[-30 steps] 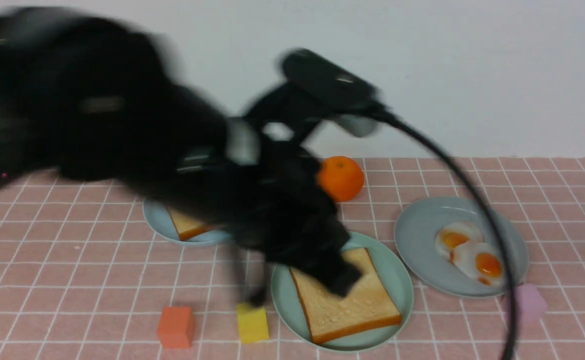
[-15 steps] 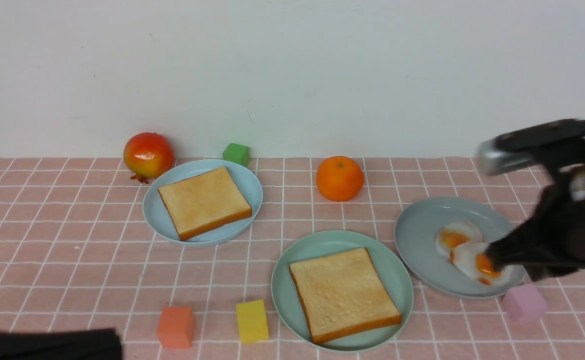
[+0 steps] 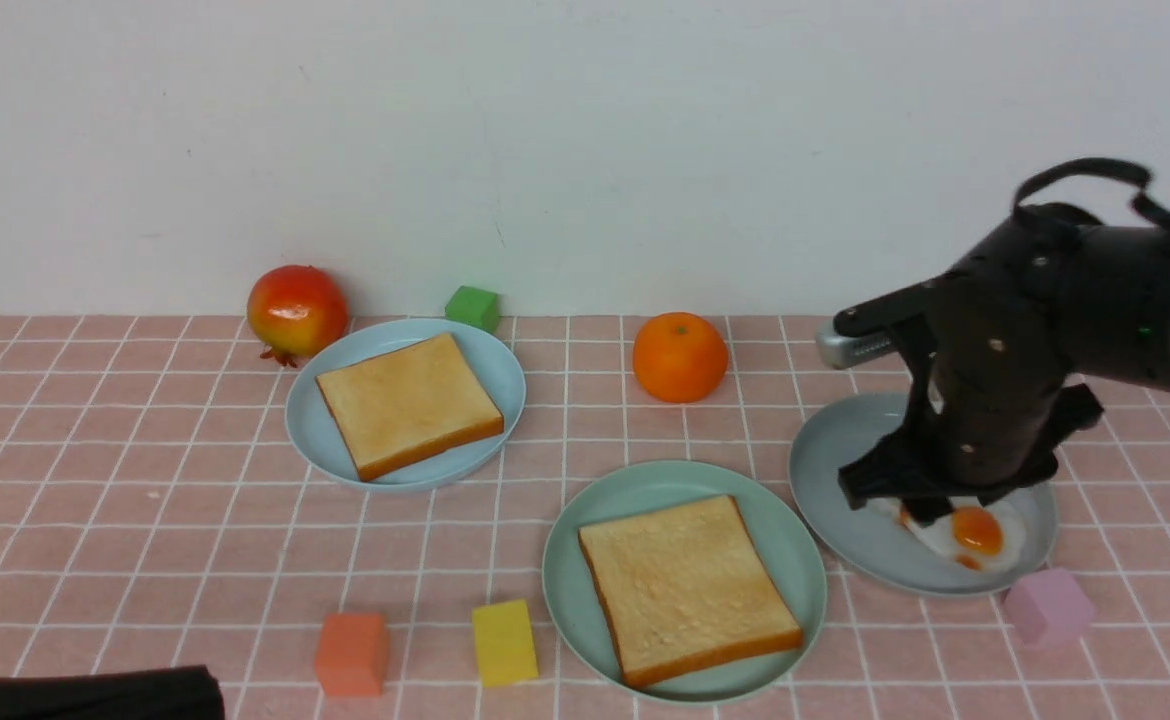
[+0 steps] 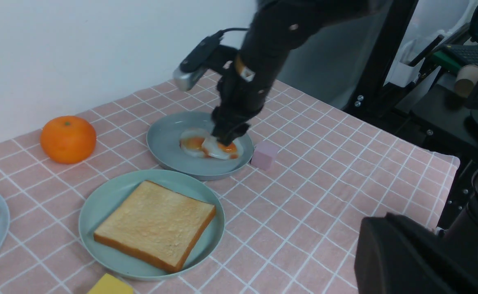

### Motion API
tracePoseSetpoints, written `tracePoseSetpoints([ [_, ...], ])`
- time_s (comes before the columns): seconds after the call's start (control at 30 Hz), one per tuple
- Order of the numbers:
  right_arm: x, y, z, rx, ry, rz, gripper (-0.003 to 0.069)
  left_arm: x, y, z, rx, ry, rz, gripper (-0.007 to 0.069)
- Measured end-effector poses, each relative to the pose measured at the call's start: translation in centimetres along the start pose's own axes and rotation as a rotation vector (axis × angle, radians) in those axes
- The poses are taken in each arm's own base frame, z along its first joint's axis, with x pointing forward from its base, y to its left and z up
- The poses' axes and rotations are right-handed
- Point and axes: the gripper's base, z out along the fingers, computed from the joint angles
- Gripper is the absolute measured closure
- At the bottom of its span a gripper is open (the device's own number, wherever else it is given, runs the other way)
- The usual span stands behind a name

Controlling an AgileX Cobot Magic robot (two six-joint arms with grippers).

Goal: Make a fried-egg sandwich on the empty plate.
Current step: Use the right arm to grab a fried egg

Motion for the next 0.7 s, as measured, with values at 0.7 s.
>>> tracePoseSetpoints([
  [0.7,-1.5,-0.8,5.8,0.021,0.071,-0.053,0.0237,0.3,-0.2,0.0,0.019,0.032,-0.034,0.0613],
])
